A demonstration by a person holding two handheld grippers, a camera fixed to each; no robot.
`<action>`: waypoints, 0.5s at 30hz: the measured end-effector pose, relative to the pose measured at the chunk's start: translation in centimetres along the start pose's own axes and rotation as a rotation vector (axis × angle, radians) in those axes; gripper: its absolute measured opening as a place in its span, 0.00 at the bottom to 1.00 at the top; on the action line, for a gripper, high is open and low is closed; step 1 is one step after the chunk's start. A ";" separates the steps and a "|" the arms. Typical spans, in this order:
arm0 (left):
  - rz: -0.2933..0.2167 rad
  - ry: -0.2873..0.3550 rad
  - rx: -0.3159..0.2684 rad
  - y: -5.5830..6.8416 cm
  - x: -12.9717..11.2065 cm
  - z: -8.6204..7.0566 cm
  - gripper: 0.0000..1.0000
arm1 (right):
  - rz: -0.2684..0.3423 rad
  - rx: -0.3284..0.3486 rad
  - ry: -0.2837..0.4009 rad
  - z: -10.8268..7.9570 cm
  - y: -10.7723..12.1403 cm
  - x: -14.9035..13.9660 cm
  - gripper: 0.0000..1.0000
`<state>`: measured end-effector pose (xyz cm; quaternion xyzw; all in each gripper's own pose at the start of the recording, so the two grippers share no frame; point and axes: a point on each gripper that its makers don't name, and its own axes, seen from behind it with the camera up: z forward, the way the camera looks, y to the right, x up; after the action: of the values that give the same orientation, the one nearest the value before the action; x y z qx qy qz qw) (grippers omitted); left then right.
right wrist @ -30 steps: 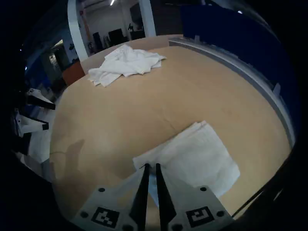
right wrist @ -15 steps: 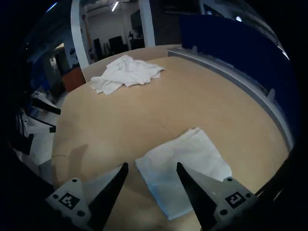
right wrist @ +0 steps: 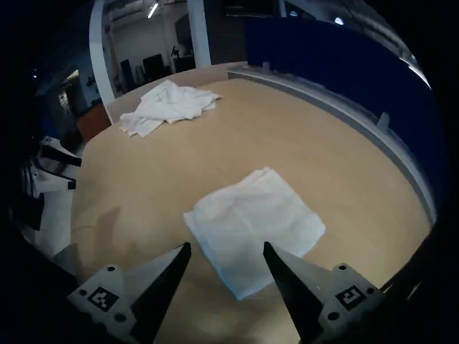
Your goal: Fold towel
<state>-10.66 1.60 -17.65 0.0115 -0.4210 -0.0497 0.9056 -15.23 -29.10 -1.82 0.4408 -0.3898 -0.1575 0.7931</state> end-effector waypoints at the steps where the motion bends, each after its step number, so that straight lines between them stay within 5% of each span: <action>1: 0.001 0.000 0.000 0.0 0.0 0.0 0.94 | 0.005 -0.008 -0.005 -0.2 0.3 -0.4 0.98; 15: 0.007 -0.003 -0.004 0.3 -0.1 0.4 0.94 | 0.052 -0.078 -0.067 -1.3 2.1 -5.1 0.98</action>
<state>-11.03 1.89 -17.47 0.0081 -0.4224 -0.0473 0.9051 -17.69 -24.13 -2.90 0.3938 -0.4213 -0.1666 0.7998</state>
